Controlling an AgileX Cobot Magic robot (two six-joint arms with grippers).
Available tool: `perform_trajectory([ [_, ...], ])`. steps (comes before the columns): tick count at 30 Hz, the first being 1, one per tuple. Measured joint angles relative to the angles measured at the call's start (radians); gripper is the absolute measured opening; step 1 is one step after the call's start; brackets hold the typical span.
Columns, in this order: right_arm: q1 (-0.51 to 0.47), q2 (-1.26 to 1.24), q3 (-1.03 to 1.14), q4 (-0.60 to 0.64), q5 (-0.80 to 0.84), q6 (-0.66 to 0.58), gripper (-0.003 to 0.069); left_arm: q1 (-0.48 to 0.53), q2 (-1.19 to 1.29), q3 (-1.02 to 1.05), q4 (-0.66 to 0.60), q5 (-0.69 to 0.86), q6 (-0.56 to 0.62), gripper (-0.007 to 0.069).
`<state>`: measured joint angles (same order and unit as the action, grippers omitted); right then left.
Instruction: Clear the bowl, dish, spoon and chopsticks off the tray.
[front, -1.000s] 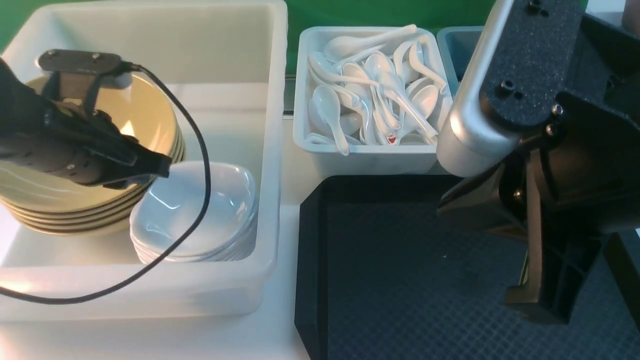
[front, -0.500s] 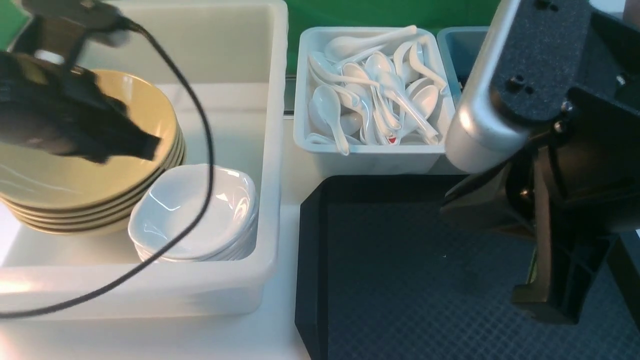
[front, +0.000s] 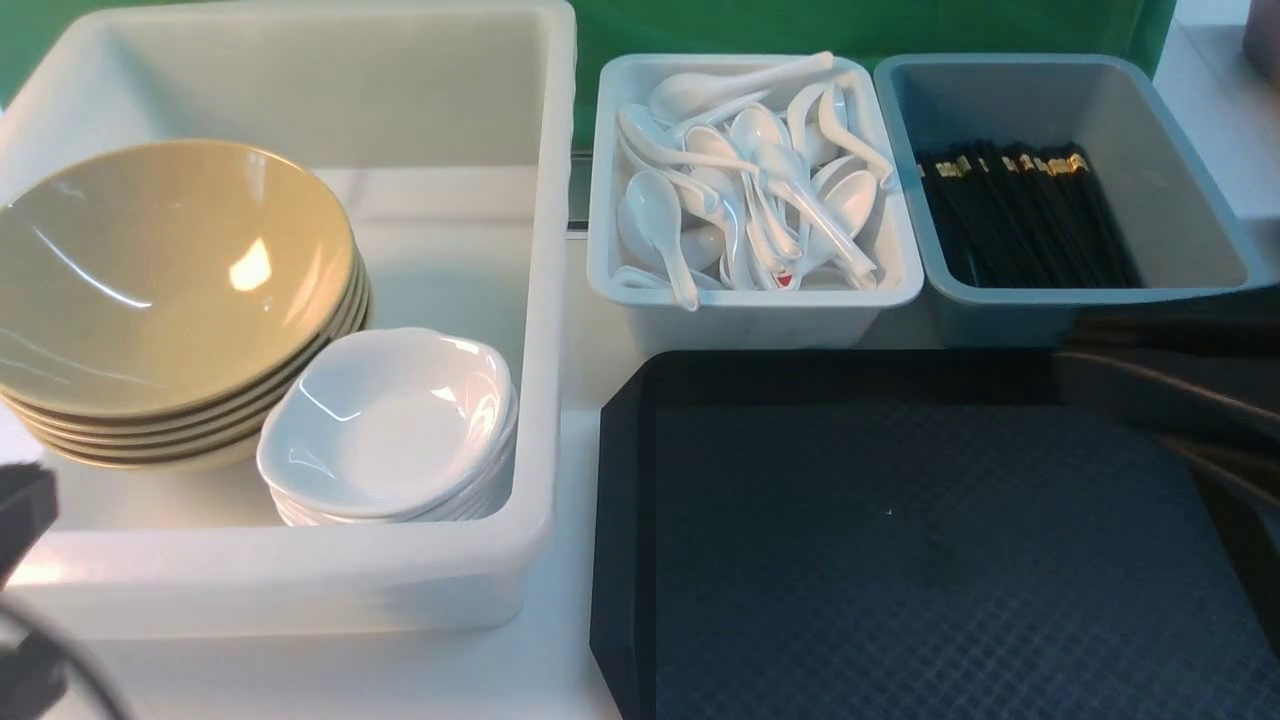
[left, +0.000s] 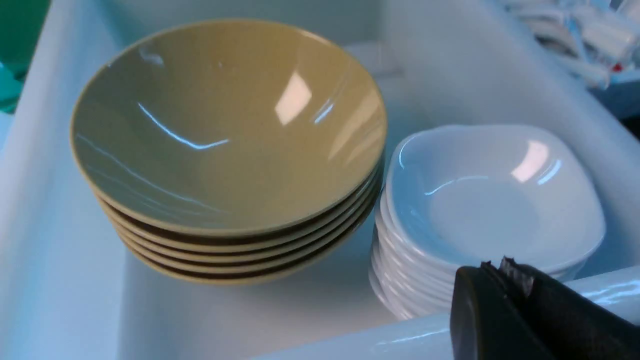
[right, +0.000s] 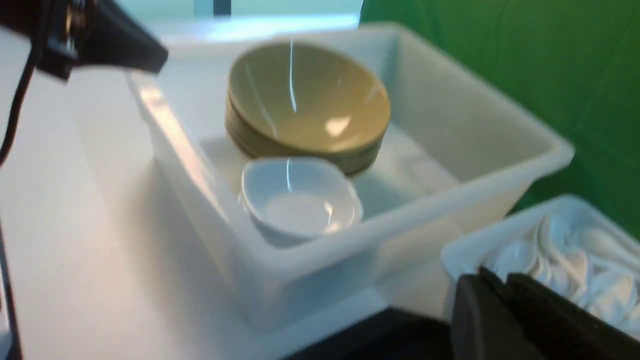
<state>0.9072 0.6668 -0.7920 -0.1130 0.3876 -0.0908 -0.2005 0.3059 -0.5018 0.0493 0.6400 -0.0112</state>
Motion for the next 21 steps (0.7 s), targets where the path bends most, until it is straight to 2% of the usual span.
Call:
perform_trajectory([
  [3, 0.000, -0.087, 0.105, 0.000, -0.165, 0.000, 0.0092, 0.000, -0.110, 0.051, 0.000, -0.046, -0.005, -0.0011],
  [7, 0.000, -0.123, 0.168, 0.000, -0.256, 0.000, 0.0097, 0.000, -0.169, 0.073, -0.006, -0.059, -0.005, -0.0011],
  [21, 0.000, -0.125, 0.180, 0.000, -0.248, 0.000, 0.0107, 0.000, -0.176, 0.075, -0.016, -0.065, -0.006, -0.0011],
])
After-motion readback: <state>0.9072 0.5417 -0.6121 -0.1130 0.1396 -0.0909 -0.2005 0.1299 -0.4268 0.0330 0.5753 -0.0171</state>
